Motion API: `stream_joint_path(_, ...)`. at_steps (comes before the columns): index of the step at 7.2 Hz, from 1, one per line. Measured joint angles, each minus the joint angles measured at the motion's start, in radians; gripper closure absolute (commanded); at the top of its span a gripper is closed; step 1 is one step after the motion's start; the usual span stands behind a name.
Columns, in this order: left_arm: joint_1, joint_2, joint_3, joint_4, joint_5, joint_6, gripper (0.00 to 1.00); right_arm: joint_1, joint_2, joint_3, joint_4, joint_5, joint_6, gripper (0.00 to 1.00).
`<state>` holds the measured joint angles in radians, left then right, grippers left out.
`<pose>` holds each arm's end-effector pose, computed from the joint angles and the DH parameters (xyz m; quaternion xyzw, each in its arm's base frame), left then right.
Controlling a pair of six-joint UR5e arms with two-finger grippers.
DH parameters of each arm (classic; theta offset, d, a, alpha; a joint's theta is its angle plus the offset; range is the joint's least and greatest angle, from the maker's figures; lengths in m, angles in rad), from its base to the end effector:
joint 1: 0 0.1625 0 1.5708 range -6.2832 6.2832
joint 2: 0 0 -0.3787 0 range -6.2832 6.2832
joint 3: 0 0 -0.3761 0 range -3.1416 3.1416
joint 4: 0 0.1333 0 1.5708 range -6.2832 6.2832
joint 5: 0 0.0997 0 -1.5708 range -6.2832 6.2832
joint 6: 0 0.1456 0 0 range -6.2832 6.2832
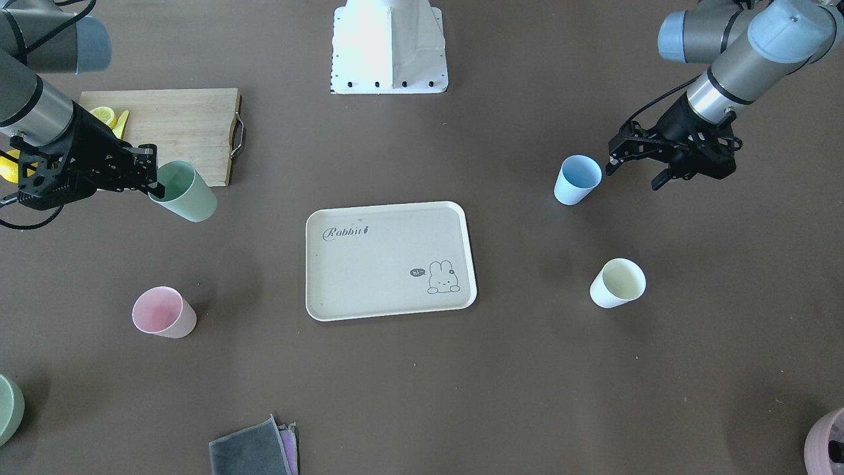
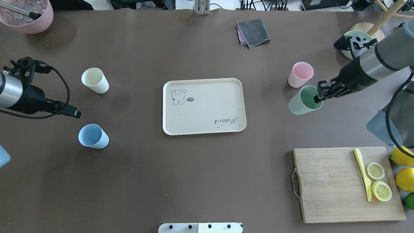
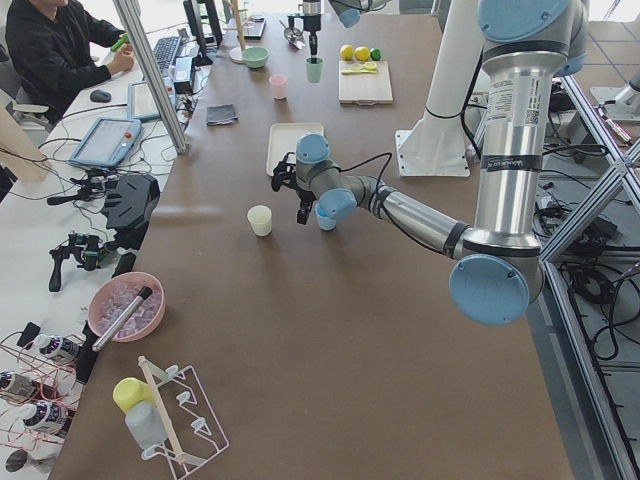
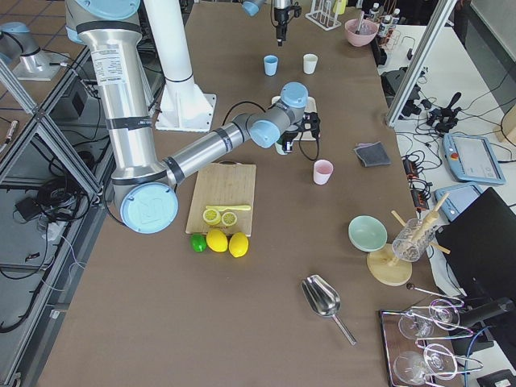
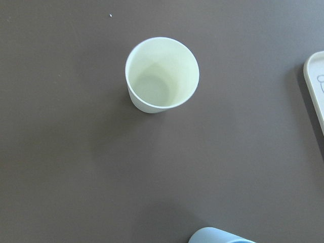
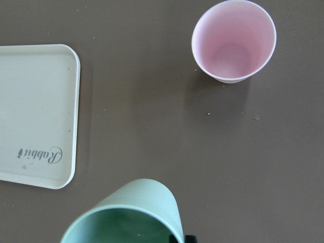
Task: Place all cups on tray
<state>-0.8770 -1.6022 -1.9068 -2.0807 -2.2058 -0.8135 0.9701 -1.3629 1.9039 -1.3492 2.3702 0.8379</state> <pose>0.2944 -0.4273 0.4042 0.1008 0.4822 0.0809 0.8665 -0.2829 -0.4641 0.3439 0.0199 -0.4976 -0.0426 0.8662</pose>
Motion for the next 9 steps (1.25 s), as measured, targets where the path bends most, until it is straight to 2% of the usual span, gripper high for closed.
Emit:
stream_joint_path(2, 0.042, 0.0, 0.004, -0.001, 0.013, -0.001, 0.03, -0.03, 0.097, -0.015, -0.032, -0.007, 0.1, 1.0)
stream_joint_path(5, 0.075, -0.002, 0.027, -0.001, 0.024, -0.001, 0.06, -0.115, 0.218, -0.071, -0.037, -0.079, 0.215, 1.0)
stream_joint_path(6, 0.093, -0.004, 0.037, -0.002, 0.034, -0.001, 0.22, -0.136, 0.255, -0.094, -0.037, -0.101, 0.239, 1.0)
stream_joint_path(7, 0.109, -0.008, 0.051, -0.004, 0.045, -0.001, 0.46, -0.154, 0.282, -0.115, -0.037, -0.125, 0.253, 1.0)
stream_joint_path(8, 0.119, -0.015, 0.067, -0.005, 0.053, -0.001, 0.76, -0.167, 0.299, -0.131, -0.037, -0.14, 0.261, 1.0)
stream_joint_path(9, 0.124, -0.023, 0.077, -0.006, 0.056, -0.001, 1.0, -0.177, 0.306, -0.139, -0.037, -0.154, 0.265, 1.0)
